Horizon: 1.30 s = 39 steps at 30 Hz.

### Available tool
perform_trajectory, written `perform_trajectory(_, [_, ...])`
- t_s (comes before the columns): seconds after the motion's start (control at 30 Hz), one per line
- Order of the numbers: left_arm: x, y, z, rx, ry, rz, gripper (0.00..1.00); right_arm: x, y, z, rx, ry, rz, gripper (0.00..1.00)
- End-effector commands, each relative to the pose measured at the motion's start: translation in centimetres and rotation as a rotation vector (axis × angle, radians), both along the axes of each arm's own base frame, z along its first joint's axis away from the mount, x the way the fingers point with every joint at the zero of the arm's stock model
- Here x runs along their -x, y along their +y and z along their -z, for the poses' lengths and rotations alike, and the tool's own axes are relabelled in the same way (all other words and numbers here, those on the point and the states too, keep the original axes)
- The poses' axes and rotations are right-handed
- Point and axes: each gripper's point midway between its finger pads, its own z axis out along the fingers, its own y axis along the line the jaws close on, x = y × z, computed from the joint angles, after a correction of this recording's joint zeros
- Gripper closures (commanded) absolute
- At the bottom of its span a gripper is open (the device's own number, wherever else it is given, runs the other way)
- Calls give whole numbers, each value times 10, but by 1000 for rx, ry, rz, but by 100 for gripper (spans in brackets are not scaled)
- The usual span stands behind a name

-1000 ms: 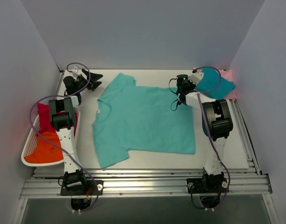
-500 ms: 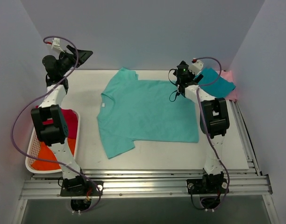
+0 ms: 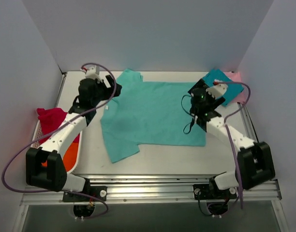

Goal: Fold and stack the t-shirts
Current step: Flatten out the tshirt, then grap the side of the flattened tshirt closest away from the robot with both arms

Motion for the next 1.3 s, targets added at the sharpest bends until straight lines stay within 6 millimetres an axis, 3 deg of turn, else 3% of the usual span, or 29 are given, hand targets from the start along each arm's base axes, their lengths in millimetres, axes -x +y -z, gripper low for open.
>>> perform_trajectory(0.0, [47,21,55,-135,141,-239,6,70,16,-27,12,-181,66,0])
perform_trajectory(0.03, [59,8,62,-163,139,-224,6,89,37,-29,4,-206,22,0])
perform_trajectory(0.07, [78,22,69,-223,121,-342,6,109,35,-27,-20,-239,13,0])
perform_trajectory(0.1, [104,-14,69,-255,87,-289,6,116,39,-27,-43,-255,-13,0])
perform_trajectory(0.13, [113,-25,55,-266,-5,-292,6,122,45,-32,-90,-284,-56,0])
perform_trajectory(0.2, [143,-29,59,-289,-94,-310,6,127,55,-20,-120,-254,-140,0])
perform_trajectory(0.27, [147,-33,59,-222,-104,-246,6,130,75,-18,-127,-218,-241,0])
perform_trajectory(0.3, [148,-35,60,-211,-64,-213,6,136,74,-14,-135,-153,-214,0])
perform_trajectory(0.33, [161,-32,83,-235,61,-200,6,139,67,-7,-101,-100,-151,0])
perform_trajectory(0.4, [177,-25,84,-229,145,-257,6,157,56,-4,-71,15,-66,0])
perform_trajectory(0.43, [199,-12,104,-248,237,-326,6,165,52,0,-40,44,-38,0])
perform_trajectory(0.47, [210,-5,105,-230,259,-358,6,178,41,2,27,75,-15,0])
perform_trajectory(0.53, [237,15,126,-237,337,-443,6,190,45,4,-16,46,-40,0])
perform_trajectory(0.63, [257,36,151,-251,418,-508,6,196,48,13,-40,68,-104,0])
perform_trajectory(0.73, [265,40,175,-230,471,-533,6,197,48,10,-50,59,-107,0])
perform_trajectory(0.87, [272,29,203,-128,518,-488,6,195,48,5,-29,64,-96,0])
perform_trajectory(1.03, [268,18,219,-9,526,-423,3,191,51,2,-4,74,-105,0])
perform_trajectory(1.2, [261,14,241,-31,576,-418,2,188,51,3,0,65,-105,0])
perform_trajectory(1.27, [259,-1,250,-2,613,-369,1,188,50,4,7,69,-101,0])
